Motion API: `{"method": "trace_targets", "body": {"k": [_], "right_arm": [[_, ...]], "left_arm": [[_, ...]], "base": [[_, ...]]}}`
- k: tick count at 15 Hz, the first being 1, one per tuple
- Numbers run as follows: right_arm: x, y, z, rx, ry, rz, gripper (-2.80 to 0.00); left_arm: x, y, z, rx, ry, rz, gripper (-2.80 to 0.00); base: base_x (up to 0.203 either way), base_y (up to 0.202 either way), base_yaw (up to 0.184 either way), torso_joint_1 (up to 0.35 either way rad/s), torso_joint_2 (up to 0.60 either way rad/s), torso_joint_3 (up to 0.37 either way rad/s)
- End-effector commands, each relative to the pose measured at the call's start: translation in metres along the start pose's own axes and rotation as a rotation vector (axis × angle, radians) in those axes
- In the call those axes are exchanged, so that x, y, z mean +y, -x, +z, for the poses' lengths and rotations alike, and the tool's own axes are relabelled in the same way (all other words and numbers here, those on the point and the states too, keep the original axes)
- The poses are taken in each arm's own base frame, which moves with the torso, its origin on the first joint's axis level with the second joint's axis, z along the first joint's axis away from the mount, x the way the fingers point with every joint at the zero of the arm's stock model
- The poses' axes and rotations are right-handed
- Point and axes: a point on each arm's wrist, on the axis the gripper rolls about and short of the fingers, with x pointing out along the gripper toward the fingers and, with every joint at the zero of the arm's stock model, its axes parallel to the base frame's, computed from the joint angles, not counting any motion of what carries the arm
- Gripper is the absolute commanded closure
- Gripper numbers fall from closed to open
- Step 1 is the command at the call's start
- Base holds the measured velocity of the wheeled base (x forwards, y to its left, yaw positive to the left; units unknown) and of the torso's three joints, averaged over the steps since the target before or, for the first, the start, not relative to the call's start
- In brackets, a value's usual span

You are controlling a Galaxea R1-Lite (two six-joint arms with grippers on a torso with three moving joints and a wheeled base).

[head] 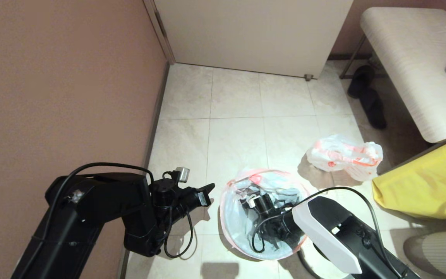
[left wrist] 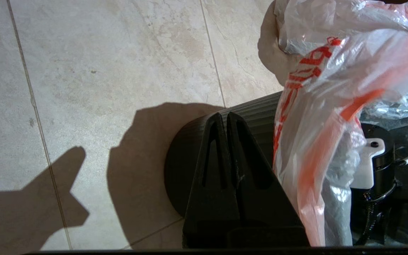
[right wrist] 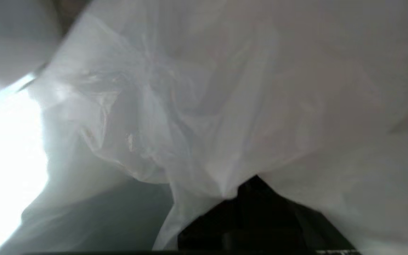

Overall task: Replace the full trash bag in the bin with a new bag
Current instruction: Put the new garbage bag on the trash can

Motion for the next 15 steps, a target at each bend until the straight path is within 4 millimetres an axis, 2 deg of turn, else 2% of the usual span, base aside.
{"method": "trace_targets", "body": {"k": [1,3,4,6,7,8,10,13,15], "right_arm": [[0.006,-0.008,-0.011,-0.001,0.021,0.009,0.00],[0.005,-0.008,-0.007,-0.022,0.013,0.008,0.00],[0.001,-0.004,0.000,-0.050,-0.001,-0.001,0.00],[-0.010,0.011,0.020,-0.091,-0.029,-0.010,0.00],[-0.017,0.025,0.034,-0.114,-0.054,-0.011,0.00],[-0.020,0.040,0.043,-0.127,-0.080,-0.006,0.00],[-0.017,0.079,0.049,-0.103,-0.131,0.033,0.00],[-0.022,0.152,0.059,-0.108,-0.248,0.090,0.00],[-0.033,0.192,0.060,-0.114,-0.345,0.124,0.00]], "left_arm": [[-0.002,0.000,0.003,-0.039,-0.012,-0.018,0.00],[-0.002,0.000,0.003,-0.038,-0.012,-0.018,0.00],[-0.003,0.000,0.002,-0.037,-0.012,-0.020,0.00],[-0.003,-0.001,0.003,-0.038,-0.014,-0.020,0.00],[-0.003,-0.001,0.003,-0.039,-0.014,-0.021,0.00],[-0.003,0.000,0.003,-0.037,-0.014,-0.022,0.00],[-0.003,0.001,0.003,-0.033,-0.012,-0.020,0.00],[-0.003,0.001,0.002,-0.033,-0.012,-0.022,0.00],[-0.003,0.001,0.002,-0.033,-0.015,-0.022,0.00]], "base": [[0.000,0.000,0.000,0.000,0.00,0.000],[0.000,0.000,0.000,0.000,0.00,0.000],[0.000,0.000,0.000,0.000,0.00,0.000],[0.000,0.000,0.000,0.000,0.00,0.000],[0.000,0.000,0.000,0.000,0.00,0.000],[0.000,0.000,0.000,0.000,0.00,0.000],[0.000,0.000,0.000,0.000,0.00,0.000],[0.000,0.000,0.000,0.000,0.00,0.000],[0.000,0.000,0.000,0.000,0.00,0.000]]}}
